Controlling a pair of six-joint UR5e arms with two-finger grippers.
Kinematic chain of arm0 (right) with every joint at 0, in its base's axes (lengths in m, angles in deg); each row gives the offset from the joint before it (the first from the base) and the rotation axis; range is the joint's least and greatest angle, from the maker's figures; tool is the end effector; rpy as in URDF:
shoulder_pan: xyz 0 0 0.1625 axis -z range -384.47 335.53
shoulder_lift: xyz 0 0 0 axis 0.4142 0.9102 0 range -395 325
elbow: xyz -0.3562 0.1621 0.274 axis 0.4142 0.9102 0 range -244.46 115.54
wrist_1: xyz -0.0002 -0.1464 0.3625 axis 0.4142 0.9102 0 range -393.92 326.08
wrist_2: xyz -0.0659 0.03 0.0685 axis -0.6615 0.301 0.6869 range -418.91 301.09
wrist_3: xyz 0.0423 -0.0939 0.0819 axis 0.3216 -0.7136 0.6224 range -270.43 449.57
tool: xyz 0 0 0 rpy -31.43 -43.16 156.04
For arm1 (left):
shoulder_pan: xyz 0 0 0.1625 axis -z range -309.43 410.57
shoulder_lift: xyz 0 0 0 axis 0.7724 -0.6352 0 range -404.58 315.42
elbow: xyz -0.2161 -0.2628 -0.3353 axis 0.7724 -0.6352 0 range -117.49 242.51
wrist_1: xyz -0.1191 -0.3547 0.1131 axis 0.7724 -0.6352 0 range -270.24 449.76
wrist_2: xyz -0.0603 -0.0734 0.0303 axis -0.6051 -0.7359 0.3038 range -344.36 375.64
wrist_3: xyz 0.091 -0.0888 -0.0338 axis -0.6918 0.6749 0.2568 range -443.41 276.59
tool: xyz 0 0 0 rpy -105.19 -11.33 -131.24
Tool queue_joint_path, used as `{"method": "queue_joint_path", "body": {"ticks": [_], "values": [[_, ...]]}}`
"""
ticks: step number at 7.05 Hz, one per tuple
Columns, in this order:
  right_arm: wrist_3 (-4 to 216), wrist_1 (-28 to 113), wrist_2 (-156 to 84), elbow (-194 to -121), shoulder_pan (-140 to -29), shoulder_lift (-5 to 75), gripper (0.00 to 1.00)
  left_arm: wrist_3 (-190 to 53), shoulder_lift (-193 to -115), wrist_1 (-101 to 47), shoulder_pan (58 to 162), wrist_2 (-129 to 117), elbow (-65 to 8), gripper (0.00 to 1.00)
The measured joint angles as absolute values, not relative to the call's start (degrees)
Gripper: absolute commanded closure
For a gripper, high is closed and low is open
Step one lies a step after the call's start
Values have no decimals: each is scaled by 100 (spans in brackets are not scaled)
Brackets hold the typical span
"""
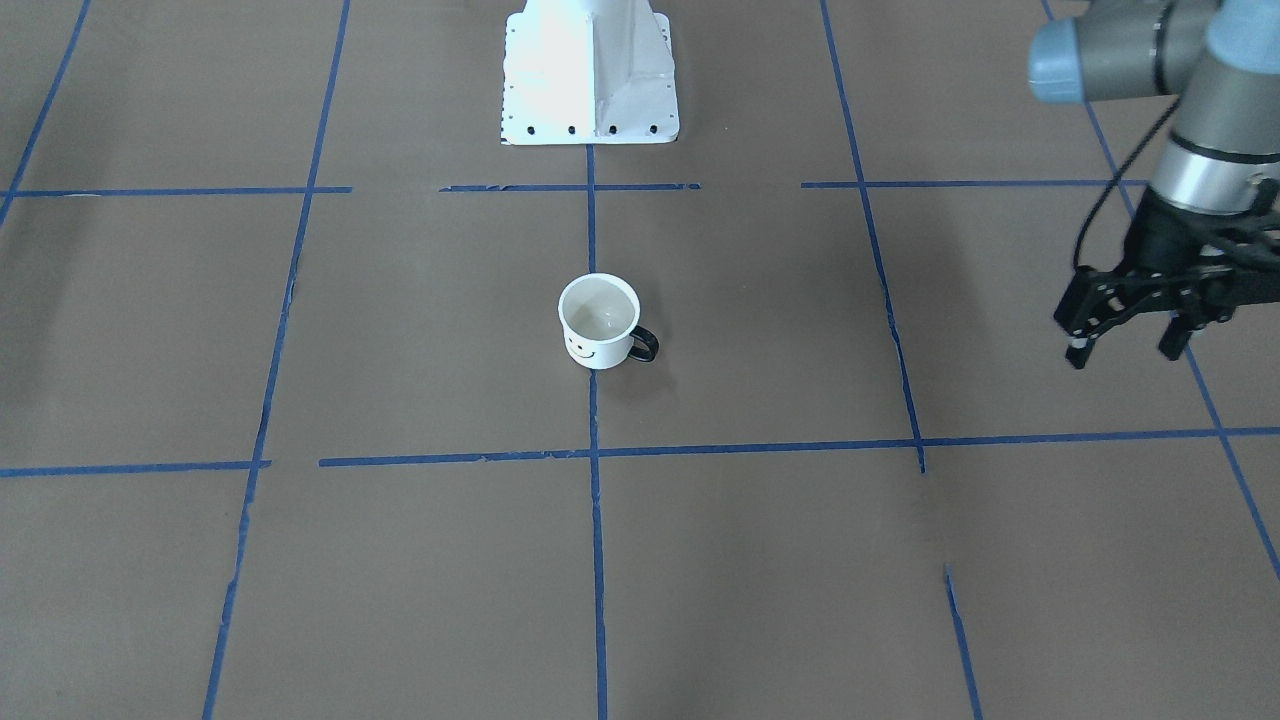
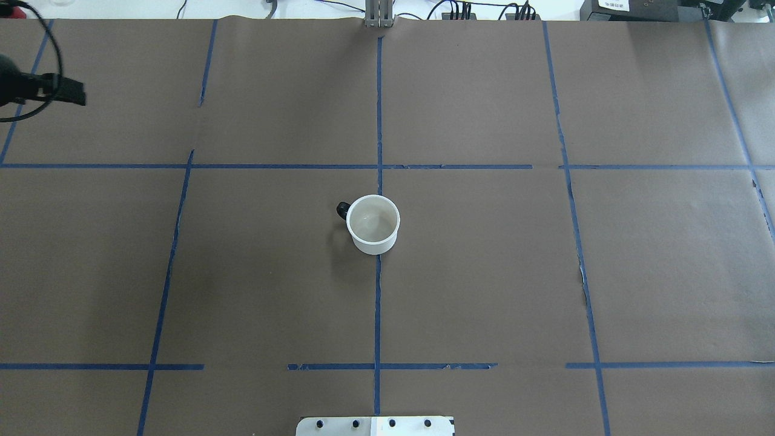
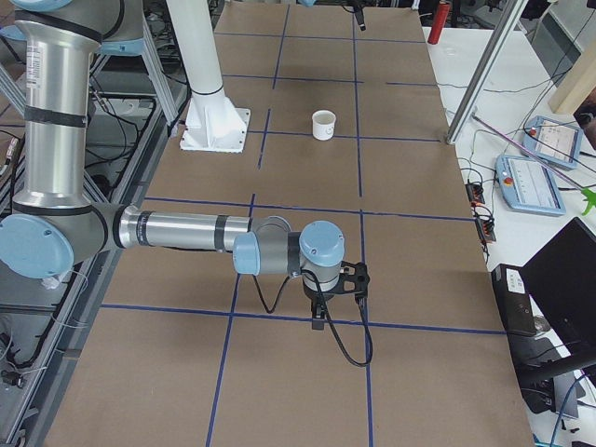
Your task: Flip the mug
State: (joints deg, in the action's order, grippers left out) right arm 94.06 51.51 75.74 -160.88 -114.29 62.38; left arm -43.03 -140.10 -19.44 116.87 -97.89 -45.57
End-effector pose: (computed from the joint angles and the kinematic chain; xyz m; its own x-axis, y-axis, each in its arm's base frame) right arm 0.0396 -0.4116 0.7297 0.7093 0.0319 0.7042 -0.0527 0.9986 0.0078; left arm 0.1421 -0.5249 0.5116 0.7476 0.0346 -0.6633 0.2486 0.9115 0.3277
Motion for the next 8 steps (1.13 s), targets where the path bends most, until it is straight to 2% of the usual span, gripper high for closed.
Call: {"method": "queue_joint_path", "body": {"ticks": [2, 4, 6, 8], "values": [[9407, 5151, 7573, -16088, -11429, 6238, 0, -6601, -13081, -2360, 12947, -10841, -4175, 0], [9407, 5151, 7574, -16088, -11429, 6238, 0, -8435, -12499, -2082, 14079, -11158, -3751, 0], [9407, 5151, 7573, -16088, -11429, 6238, 0, -9359, -12771, -400, 14808, -11497, -3416, 0], [9409, 5151, 7573, -16088, -11429, 6238, 0, -9313, -12933, 478, 14914, -11748, -3397, 0]]}}
